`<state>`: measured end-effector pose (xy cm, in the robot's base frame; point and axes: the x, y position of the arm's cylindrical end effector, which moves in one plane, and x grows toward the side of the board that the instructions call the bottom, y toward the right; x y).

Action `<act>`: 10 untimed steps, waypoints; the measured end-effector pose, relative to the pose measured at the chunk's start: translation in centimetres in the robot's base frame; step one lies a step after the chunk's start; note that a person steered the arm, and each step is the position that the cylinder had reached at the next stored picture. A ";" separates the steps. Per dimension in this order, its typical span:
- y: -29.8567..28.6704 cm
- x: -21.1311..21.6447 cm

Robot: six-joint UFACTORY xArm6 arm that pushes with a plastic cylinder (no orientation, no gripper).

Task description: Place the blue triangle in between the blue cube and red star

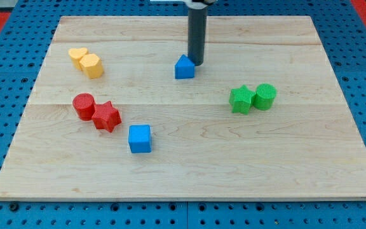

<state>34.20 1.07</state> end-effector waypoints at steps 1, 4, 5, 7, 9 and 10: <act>-1.2 0.1; -3.5 4.1; -4.2 4.0; -6.1 4.1; -8.2 6.1; -9.0 7.3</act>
<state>41.53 -7.91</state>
